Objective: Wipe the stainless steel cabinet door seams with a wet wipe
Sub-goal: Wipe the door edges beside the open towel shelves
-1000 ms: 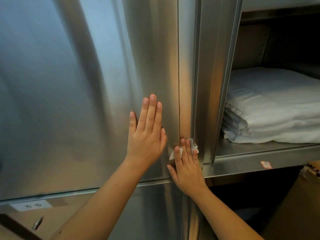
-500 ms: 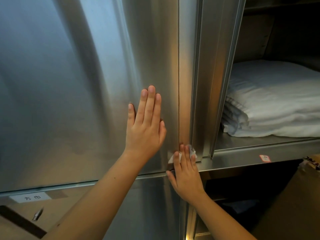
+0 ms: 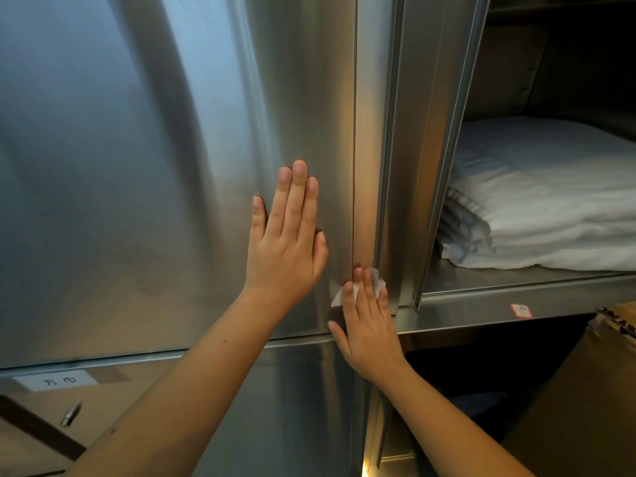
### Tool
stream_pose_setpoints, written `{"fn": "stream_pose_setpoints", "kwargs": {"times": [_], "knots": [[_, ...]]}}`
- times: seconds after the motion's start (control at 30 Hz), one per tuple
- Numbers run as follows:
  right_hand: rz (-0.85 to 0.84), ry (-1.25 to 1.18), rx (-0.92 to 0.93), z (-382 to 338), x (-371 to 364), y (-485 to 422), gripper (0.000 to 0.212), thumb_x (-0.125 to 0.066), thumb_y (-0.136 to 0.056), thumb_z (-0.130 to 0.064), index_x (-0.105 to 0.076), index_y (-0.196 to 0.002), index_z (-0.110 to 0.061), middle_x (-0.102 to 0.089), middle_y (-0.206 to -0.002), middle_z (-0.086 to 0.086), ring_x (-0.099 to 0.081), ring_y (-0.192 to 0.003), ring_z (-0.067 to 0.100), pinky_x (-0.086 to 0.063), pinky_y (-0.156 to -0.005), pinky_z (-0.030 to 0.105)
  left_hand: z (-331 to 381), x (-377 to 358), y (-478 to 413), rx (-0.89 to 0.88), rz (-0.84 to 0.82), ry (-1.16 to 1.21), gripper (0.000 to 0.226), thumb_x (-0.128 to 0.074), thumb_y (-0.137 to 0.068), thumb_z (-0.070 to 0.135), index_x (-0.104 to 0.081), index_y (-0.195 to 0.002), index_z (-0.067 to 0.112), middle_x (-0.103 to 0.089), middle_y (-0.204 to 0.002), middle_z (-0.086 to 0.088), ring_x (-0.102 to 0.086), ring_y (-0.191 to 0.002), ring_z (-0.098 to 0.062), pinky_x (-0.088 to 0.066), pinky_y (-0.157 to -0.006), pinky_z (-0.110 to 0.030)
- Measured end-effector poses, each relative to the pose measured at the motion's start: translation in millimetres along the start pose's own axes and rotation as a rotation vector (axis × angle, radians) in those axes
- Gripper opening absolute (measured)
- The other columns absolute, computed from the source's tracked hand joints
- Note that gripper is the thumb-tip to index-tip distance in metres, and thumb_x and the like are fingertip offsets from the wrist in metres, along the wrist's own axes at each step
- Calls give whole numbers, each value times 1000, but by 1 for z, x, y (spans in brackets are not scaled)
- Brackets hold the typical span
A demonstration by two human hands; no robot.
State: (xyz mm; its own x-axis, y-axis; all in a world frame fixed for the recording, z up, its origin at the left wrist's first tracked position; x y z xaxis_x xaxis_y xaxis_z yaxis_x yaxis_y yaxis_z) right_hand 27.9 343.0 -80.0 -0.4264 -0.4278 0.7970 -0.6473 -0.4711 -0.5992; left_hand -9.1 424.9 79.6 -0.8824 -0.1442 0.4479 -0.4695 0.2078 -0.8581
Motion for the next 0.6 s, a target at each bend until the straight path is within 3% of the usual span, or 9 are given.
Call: {"fn": "stream_pose_setpoints", "kwargs": {"times": [0.1, 0.17, 0.2, 0.27, 0.4, 0.6], "knots": [[-89, 92, -1, 3, -26, 28, 65, 7, -94, -51, 20, -144, -13, 32, -150, 11, 28, -137, 23, 5, -109, 42, 0, -1, 0, 2, 4, -4, 63, -34, -90, 30, -14, -143, 2, -9, -148, -12, -16, -139, -29, -9, -112, -47], [-116, 113, -20, 5, -30, 33, 65, 8, -94, -50, 17, -146, -12, 12, -153, 17, 26, -138, 25, 2, -109, 41, -1, -1, -1, 8, 0, 19, 64, -34, -90, 29, -11, -144, 2, -6, -149, -13, -7, -140, -26, -3, -113, -46], [-121, 106, -19, 5, -30, 33, 64, 8, -94, -51, 21, -144, -13, 13, -153, 17, 26, -138, 25, 1, -109, 41, -2, -2, -1, 8, -4, 30, 65, -34, -90, 29, -10, -144, 2, -4, -149, -13, -3, -140, -25, -1, -113, -45], [-115, 71, -1, 3, -27, 31, 64, 9, -93, -53, 28, -142, -16, 33, -149, 10, 29, -137, 23, 4, -109, 41, -3, -1, 0, 1, -3, 45, 64, -34, -90, 28, -11, -144, 3, -4, -150, -12, 0, -141, -26, -1, -113, -46], [4, -35, -10, -2, 3, 2, 66, 0, -94, -53, 30, -140, -18, 39, -147, 3, 29, -137, 21, 6, -111, 42, -2, 5, -1, -19, 7, 72, 62, -36, -89, 27, -19, -144, 4, -10, -149, -13, -7, -141, -24, -6, -112, -49], [253, -37, 95, -5, 76, -61, 78, -31, -92, -39, 21, -145, -14, 26, -152, 9, 16, -142, 25, 6, -114, 44, -15, 18, -25, 21, 41, 66, 63, -34, -89, 27, -18, -144, 1, -8, -150, -12, -1, -141, -22, -4, -112, -49]]}}
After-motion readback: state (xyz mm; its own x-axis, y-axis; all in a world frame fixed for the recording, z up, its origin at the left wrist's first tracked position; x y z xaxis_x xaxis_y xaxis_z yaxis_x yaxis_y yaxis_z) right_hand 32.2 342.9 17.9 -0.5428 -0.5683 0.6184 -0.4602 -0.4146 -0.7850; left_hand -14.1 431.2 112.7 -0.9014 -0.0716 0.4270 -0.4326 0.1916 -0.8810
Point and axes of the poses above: each hand's wrist, its own y-axis away from the middle knuckle, its own x-axis out of the back of the hand, z = x × y, the point moved 9 cm from there along -y, towards the middle knuckle
